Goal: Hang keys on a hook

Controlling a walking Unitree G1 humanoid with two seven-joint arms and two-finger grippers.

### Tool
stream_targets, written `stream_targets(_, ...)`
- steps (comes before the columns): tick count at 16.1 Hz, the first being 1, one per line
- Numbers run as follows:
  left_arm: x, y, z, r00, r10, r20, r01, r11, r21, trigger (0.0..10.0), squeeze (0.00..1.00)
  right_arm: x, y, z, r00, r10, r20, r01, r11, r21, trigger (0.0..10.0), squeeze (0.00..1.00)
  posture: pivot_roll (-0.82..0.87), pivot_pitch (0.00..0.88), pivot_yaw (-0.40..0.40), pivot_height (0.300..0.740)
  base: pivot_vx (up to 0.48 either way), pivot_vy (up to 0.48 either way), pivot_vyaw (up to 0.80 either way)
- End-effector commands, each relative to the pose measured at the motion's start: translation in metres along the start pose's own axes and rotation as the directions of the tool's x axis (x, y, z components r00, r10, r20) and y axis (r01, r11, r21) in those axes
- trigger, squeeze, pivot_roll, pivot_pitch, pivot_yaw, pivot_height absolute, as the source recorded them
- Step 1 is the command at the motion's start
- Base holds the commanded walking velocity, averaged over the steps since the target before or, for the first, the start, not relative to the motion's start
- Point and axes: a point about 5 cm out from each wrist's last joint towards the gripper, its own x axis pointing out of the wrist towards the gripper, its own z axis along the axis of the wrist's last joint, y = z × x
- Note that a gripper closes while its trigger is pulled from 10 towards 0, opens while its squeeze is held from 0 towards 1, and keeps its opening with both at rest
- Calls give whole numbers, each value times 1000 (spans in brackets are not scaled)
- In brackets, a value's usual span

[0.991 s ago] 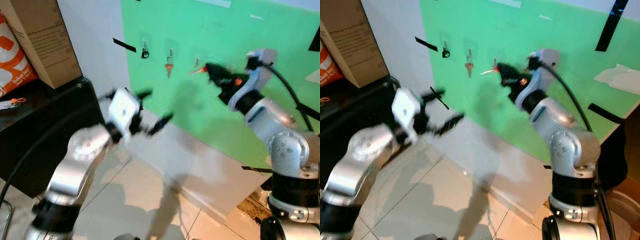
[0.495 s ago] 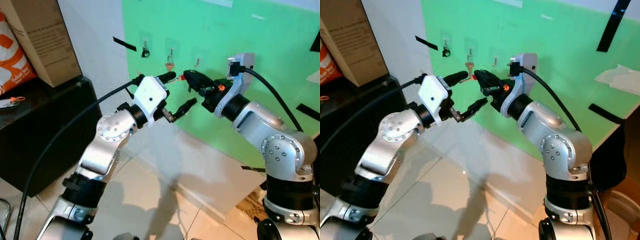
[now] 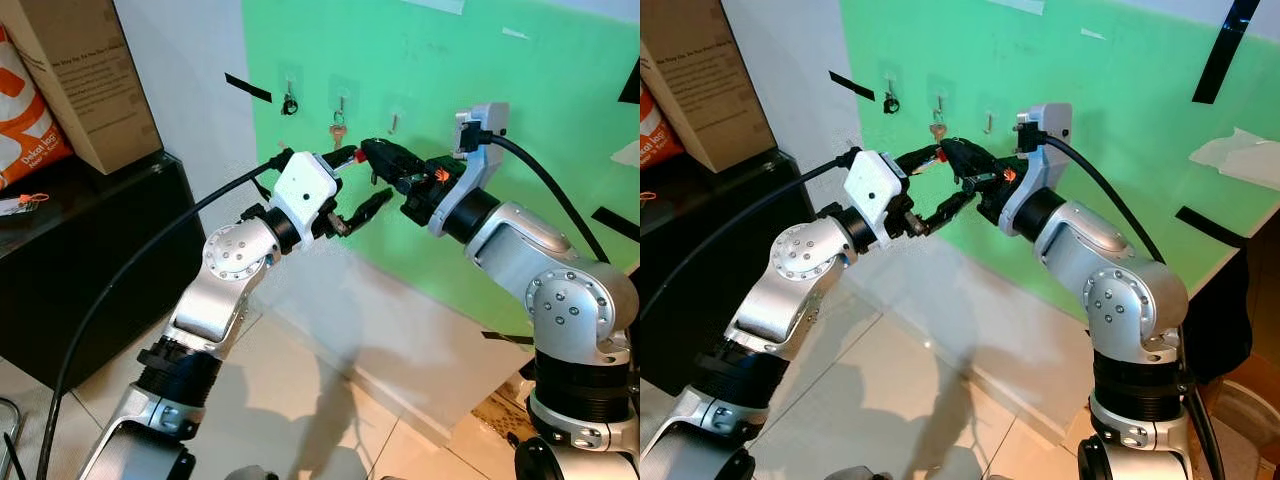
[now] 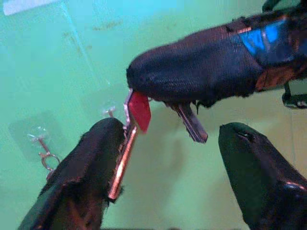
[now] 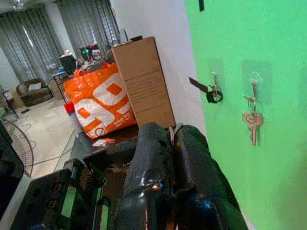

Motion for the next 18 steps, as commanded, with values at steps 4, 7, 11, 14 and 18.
stream_targets(4,5,9,4,1000,21,18,-21,999,28,0,0,-3,5,4,999,35,6,-34,999,-14,10000,0,-88,0,-30,740,0,0,0)
stream_targets(7,5,14,2,999,46,14,-47,998,32,0,0,-4,5,3,999,41,5,-41,999,-11,10000,0,-91,0,-31,740,0,0,0)
stream_targets(11,9,13,4,999,28,37,-29,999,19,0,0,-4,7,3,999,53,3,-53,999,-11,10000,0,-90,0,-35,740,0,0,0)
stream_targets(14,12,13,4,999,16,42,-17,1000,17,0,0,-4,8,3,998,61,1,-60,998,-12,10000,0,-92,0,-36,740,0,0,0)
stream_targets(18,14,15,6,998,12,56,-13,1000,20,0,0,-5,8,0,998,65,-13,-66,998,-18,10000,0,-90,0,-38,740,0,0,0)
